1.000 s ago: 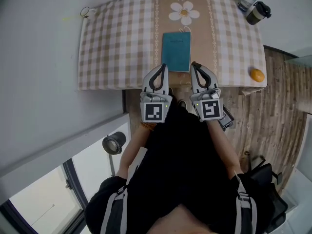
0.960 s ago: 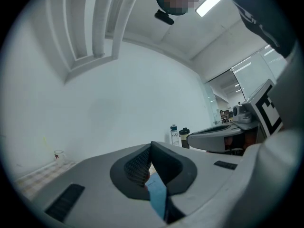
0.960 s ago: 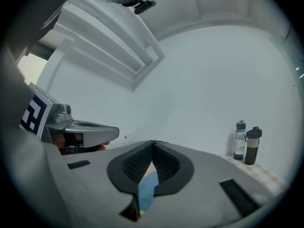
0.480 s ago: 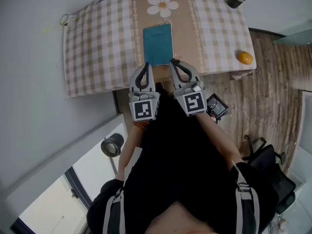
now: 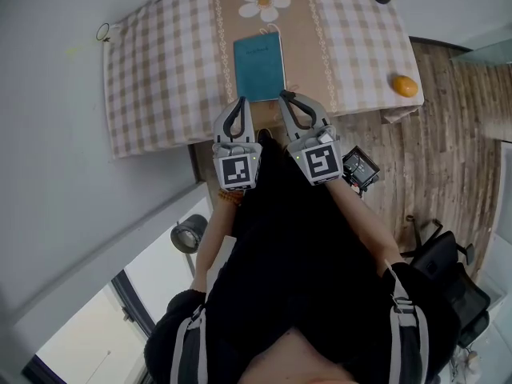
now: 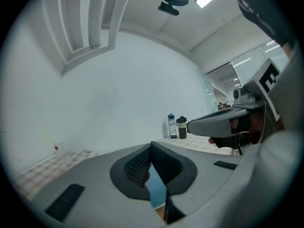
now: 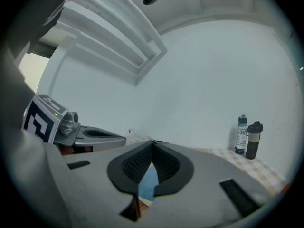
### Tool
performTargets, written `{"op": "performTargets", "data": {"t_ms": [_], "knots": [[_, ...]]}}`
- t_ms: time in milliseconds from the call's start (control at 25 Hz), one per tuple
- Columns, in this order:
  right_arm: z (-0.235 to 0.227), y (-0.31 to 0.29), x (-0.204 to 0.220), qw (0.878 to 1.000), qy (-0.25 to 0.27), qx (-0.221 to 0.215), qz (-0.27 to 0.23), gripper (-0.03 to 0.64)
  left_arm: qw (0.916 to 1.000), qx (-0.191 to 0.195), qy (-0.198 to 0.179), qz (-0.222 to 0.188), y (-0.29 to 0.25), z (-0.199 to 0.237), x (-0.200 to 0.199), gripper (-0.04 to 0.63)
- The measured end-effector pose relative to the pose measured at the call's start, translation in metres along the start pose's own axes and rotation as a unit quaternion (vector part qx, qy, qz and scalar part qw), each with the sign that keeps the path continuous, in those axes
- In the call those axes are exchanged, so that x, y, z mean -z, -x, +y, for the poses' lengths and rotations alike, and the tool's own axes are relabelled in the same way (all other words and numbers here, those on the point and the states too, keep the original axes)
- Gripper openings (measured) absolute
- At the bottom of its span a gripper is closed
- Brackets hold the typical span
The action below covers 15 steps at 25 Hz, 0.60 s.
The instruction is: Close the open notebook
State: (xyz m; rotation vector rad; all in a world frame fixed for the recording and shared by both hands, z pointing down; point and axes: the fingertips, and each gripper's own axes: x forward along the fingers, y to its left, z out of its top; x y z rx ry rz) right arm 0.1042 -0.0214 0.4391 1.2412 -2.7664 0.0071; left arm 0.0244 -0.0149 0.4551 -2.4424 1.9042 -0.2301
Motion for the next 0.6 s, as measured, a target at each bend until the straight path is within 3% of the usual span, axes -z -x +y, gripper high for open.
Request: {"op": "performTargets", "data": {"t_ms": [400,600], "knots": [[-0.002,-0.005,0.004,1.000,-0.013,-0.013,0.006,0.005,0.9994,0.004,-0.034,0.009,-0.003,-0.001,0.005,0.006],[-0.010,-0.008,0.011,1.000,-0.012,-0.009,0.012,0.005,0.9938,0.057,-0.084,0.045,-0.007,-0.011,0.039,0.006]]}}
